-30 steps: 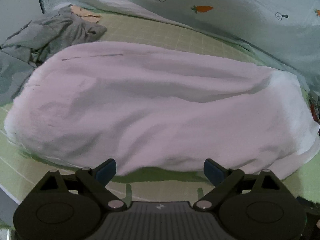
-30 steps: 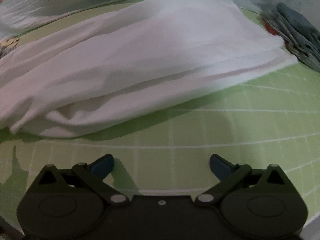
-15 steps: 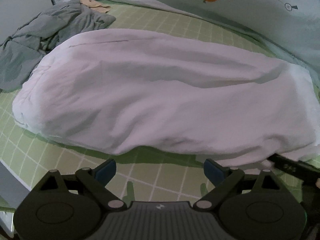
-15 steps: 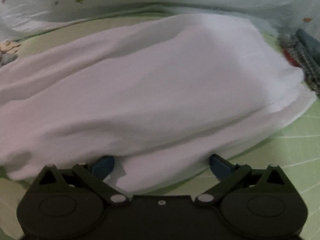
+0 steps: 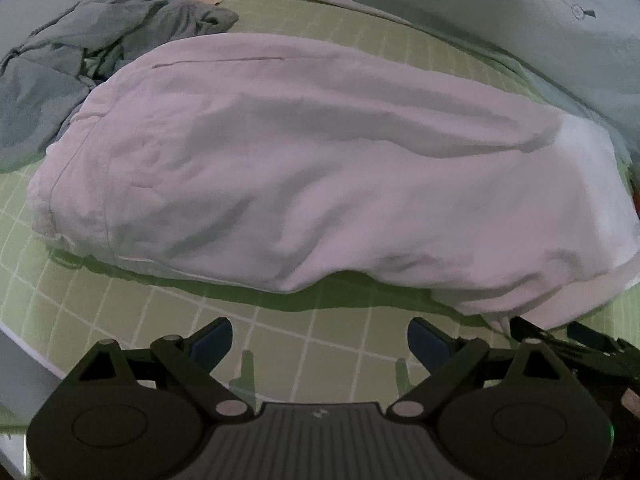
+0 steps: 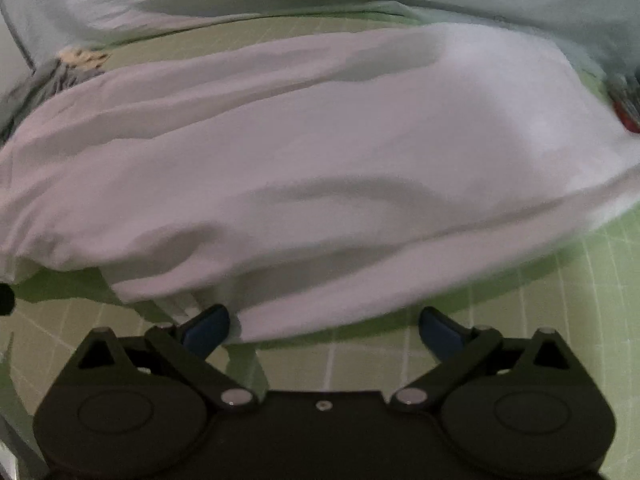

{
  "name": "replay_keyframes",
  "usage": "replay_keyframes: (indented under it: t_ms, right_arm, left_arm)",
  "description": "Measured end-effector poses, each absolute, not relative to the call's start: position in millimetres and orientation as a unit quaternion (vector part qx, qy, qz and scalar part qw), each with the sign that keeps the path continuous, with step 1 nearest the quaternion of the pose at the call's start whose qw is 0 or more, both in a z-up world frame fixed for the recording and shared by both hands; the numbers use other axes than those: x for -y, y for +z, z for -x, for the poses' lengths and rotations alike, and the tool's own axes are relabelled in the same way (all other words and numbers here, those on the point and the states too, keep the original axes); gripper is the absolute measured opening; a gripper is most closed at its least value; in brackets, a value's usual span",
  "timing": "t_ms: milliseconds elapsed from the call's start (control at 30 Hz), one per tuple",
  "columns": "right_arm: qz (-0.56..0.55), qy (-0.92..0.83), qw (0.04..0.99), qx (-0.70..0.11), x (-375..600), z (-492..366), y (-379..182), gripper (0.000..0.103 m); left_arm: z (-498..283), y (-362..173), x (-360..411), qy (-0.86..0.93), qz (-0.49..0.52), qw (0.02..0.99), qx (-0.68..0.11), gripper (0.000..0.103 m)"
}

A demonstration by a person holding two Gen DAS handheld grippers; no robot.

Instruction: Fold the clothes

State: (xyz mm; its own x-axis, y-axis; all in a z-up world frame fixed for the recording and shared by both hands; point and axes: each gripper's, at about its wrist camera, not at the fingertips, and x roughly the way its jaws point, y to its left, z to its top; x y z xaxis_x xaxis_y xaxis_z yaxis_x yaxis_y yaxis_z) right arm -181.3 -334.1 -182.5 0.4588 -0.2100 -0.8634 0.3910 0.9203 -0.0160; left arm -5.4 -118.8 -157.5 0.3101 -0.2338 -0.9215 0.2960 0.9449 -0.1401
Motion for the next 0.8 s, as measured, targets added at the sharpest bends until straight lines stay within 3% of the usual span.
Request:
replay_keyframes:
  t_ms: [367,800]
  right_arm:
    - [-0.141,-0.236,0.831,-0.484,338,217,-182,0.103]
    - [-0.228,-0.405,0.778,-0.423,537,297,-191,0.103]
  left_arm:
    - [-2,-164,145,-0.224,-0.05,0.79,-0.568,0.094]
    - [7,-146,251,-0.211,-0.031,0.825,-0.524,0.095]
